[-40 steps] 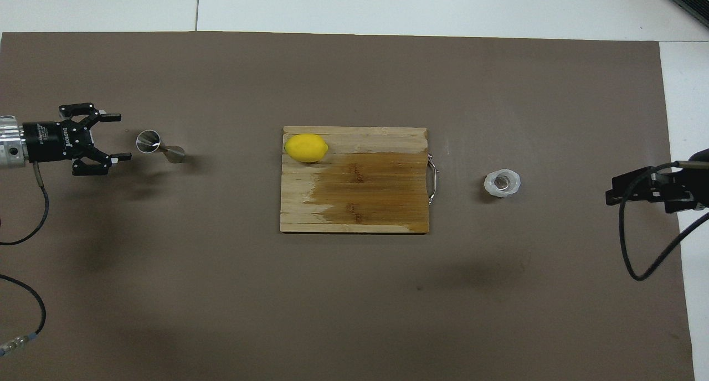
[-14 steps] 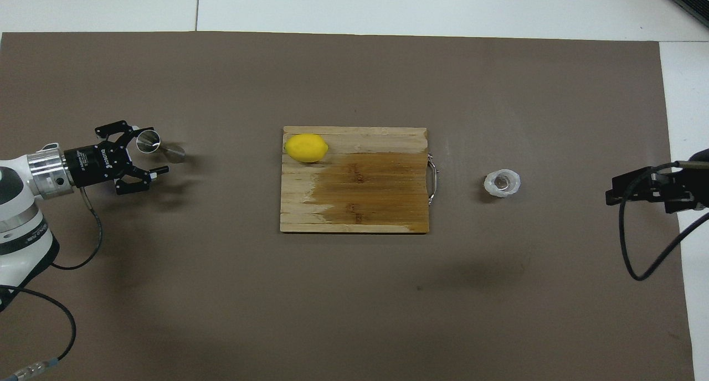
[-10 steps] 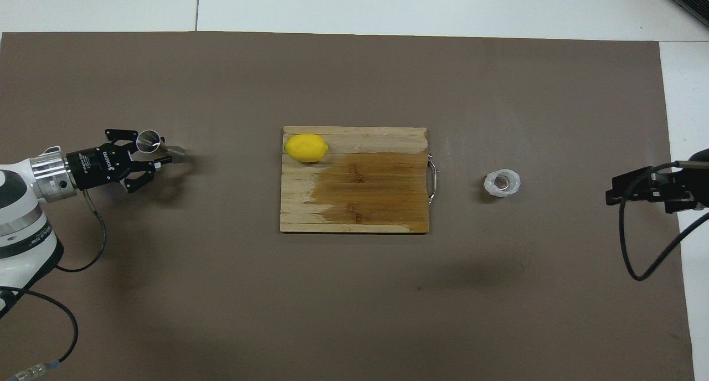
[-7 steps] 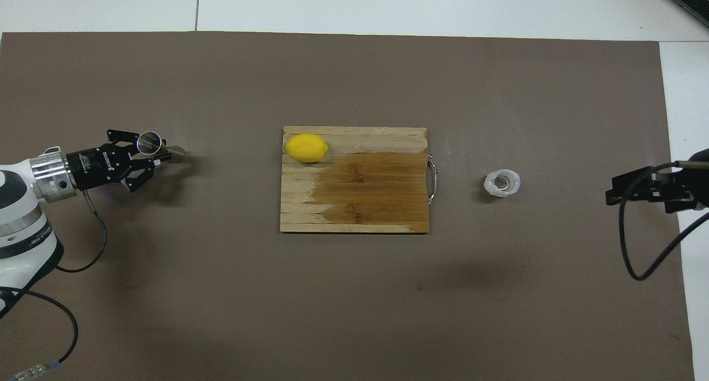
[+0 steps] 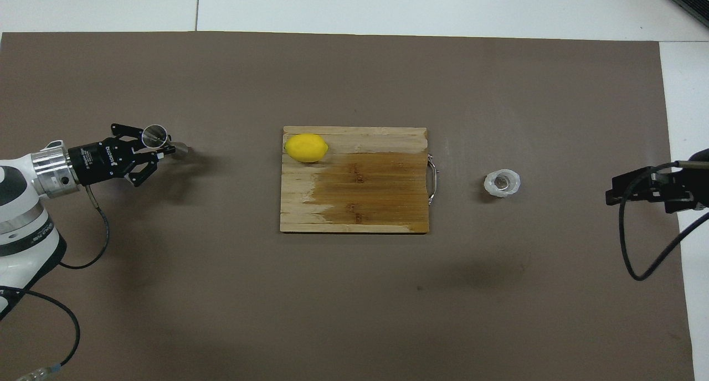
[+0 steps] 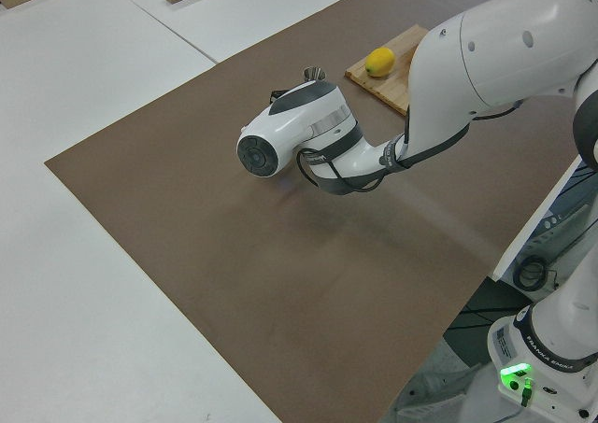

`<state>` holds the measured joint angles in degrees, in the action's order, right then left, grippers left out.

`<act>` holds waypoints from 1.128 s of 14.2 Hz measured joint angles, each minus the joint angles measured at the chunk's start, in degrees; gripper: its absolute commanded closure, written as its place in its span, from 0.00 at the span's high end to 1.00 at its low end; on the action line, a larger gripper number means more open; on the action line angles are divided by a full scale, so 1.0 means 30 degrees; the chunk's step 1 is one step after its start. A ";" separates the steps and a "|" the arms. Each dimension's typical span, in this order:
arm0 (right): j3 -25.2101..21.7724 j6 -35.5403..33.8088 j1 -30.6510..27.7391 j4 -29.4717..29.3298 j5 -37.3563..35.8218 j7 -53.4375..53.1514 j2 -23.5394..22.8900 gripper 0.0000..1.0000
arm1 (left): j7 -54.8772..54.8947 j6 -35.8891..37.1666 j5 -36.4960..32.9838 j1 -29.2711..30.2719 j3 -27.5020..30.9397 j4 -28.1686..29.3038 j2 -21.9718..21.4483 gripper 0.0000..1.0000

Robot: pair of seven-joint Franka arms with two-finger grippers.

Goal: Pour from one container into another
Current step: 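Carry the metal cup with the left gripper onto the cutting board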

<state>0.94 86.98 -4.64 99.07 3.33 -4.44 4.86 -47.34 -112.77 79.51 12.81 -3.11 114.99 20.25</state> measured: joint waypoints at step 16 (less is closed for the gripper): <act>0.0079 0.0000 0.0017 0.0000 0.0000 0.0000 0.0000 1.00 | -0.1334 -0.6062 0.8368 -1.0456 -0.0590 -0.0429 -0.1202 0.00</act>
<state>1.17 86.98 -4.59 99.07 3.34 -4.44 4.86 -51.34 -130.96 104.62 -18.55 -4.88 113.71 16.65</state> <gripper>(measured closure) 0.000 0.771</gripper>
